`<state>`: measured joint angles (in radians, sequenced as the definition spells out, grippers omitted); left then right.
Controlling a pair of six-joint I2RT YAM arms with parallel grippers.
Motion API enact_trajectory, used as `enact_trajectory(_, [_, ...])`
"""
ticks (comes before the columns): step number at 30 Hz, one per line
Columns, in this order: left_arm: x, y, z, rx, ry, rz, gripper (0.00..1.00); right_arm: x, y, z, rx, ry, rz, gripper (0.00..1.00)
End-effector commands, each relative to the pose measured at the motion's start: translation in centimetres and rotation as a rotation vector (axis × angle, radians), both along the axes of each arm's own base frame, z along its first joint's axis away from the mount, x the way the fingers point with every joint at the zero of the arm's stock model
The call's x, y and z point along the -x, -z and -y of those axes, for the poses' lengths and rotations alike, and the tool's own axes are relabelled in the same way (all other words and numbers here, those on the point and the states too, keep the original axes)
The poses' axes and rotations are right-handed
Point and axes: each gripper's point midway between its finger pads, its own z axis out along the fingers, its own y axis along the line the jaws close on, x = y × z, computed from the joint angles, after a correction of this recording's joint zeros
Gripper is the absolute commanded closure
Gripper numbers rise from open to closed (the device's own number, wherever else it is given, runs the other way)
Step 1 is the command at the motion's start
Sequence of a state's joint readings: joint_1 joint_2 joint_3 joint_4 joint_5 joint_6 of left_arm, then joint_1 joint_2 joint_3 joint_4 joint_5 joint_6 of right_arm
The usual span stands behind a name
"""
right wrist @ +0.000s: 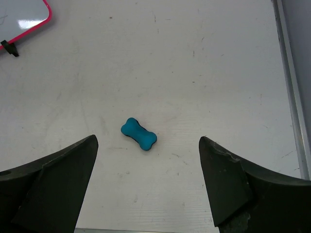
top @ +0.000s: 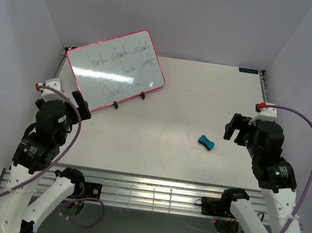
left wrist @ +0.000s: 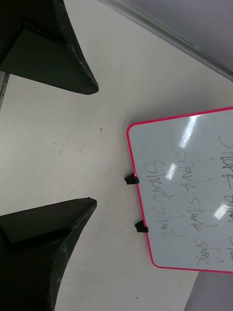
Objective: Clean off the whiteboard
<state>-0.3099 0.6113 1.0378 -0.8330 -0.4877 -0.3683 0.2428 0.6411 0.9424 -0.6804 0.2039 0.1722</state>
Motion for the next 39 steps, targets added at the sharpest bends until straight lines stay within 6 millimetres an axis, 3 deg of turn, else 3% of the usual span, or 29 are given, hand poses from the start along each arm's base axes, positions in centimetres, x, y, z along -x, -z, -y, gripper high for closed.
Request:
enact_trajectory(1, [-0.3,0.5,1.6,0.009,0.092,-0.005,0.02,-0.3,-1.6,0.1,-0.001,0.001,0.071,0.1])
enact_trajectory(4, [-0.7,1.3,2.2,0.017,0.113,-0.031,0.02,-0.2,-1.0,-0.8,-0.008,-0.057,0.089,0.1])
enact_trajectory(6, [-1.0,1.6,3.9,0.03,0.206,-0.053,0.02,0.0,-0.3,-1.7,-0.028,-0.103,0.102,0.1])
enact_trajectory(7, [-1.5,1.0,5.2,0.043,0.279,-0.02,0.02,-0.1,-0.7,-2.8,-0.056,-0.166,0.133,0.1])
enact_trajectory(8, [-1.7,1.6,6.8,0.053,0.366,-0.026,0.02,-0.1,-0.8,-3.4,-0.064,-0.195,0.147,0.1])
enact_trajectory(9, [-1.3,1.6,9.6,0.095,0.527,-0.023,0.02,-0.1,-0.5,-3.5,-0.075,-0.197,0.153,0.1])
enact_trajectory(11, [-2.1,0.7,11.5,0.134,0.604,0.026,0.02,-0.1,-1.1,-5.1,-0.132,-0.263,0.168,0.1])
enact_trajectory(12, [-3.1,1.1,11.8,0.152,0.591,0.008,0.02,-0.3,-0.9,-5.5,-0.145,-0.279,0.159,0.1])
enact_trajectory(14, [-4.7,-0.3,12.7,0.181,0.605,0.067,0.02,-0.2,-1.1,-6.5,-0.186,-0.323,0.153,0.1])
enact_trajectory(15, [-5.7,1.0,13.6,0.188,0.633,0.052,0.02,-0.3,-1.1,-6.9,-0.196,-0.336,0.148,0.1])
enact_trajectory(16, [-6.6,-0.1,14.9,0.201,0.697,0.118,0.02,-0.2,-0.7,-7.4,-0.212,-0.362,0.138,0.1])
enact_trajectory(17, [-7.6,0.4,15.3,0.211,0.694,0.099,0.02,-0.1,-0.7,-7.7,-0.22,-0.381,0.144,0.1])
enact_trajectory(18, [-10.1,1.5,15.3,0.212,0.658,0.039,0.02,-0.2,-1.0,-8.1,-0.229,-0.402,0.169,0.1])
enact_trajectory(20, [-12.6,2.3,14.4,0.206,0.637,0.01,0.02,0.3,-0.6,-9.1,-0.247,-0.467,0.165,0.1])
enact_trajectory(21, [-14.5,2.5,11.1,0.209,0.566,0.026,0.02,0.4,-0.8,-9.4,-0.254,-0.483,0.17,0.1])
enact_trajectory(22, [-15.8,3.4,9.7,0.234,0.585,0.036,0.02,0.7,-0.9,-9.8,-0.264,-0.517,0.168,0.1])
enact_trajectory(23, [-16.6,3.8,6.9,0.279,0.53,0.045,0.02,1.0,-1.1,-10.0,-0.268,-0.533,0.173,0.1])
enact_trajectory(24, [-17.5,4.1,1.8,0.308,0.418,0.069,0.02,1.3,-1.5,-10.5,-0.279,-0.566,0.186,0.1])
enact_trajectory(25, [-17.6,5.0,0.2,0.342,0.389,0.06,0.02,1.5,-1.6,-10.8,-0.286,-0.586,0.193,0.1])
enact_trajectory(27, [-18.0,3.8,-2.4,0.302,0.338,0.154,0.02,2.2,-1.5,-11.7,-0.314,-0.649,0.196,0.1])
enact_trajectory(28, [-17.9,4.6,-3.5,0.292,0.288,0.165,0.02,2.3,-1.5,-12.0,-0.329,-0.667,0.192,0.1])
enact_trajectory(30, [-17.9,4.0,-6.2,0.255,0.213,0.205,0.02,2.6,-1.0,-12.7,-0.351,-0.707,0.164,0.1])
enact_trajectory(33, [-18.9,4.0,-7.7,0.206,0.222,0.206,0.02,3.2,-0.9,-13.5,-0.356,-0.757,0.151,0.1])
enact_trajectory(35, [-19.7,5.4,-8.6,0.181,0.225,0.173,0.02,3.3,-0.9,-13.6,-0.334,-0.764,0.155,0.1])
enact_trajectory(36, [-20.7,7.1,-9.2,0.21,0.246,0.136,0.02,3.4,-1.4,-13.6,-0.324,-0.772,0.166,0.1])
enact_trajectory(39, [-22.9,8.7,-9.3,0.251,0.342,0.123,0.02,4.3,-1.7,-14.3,-0.313,-0.835,0.162,0.1])
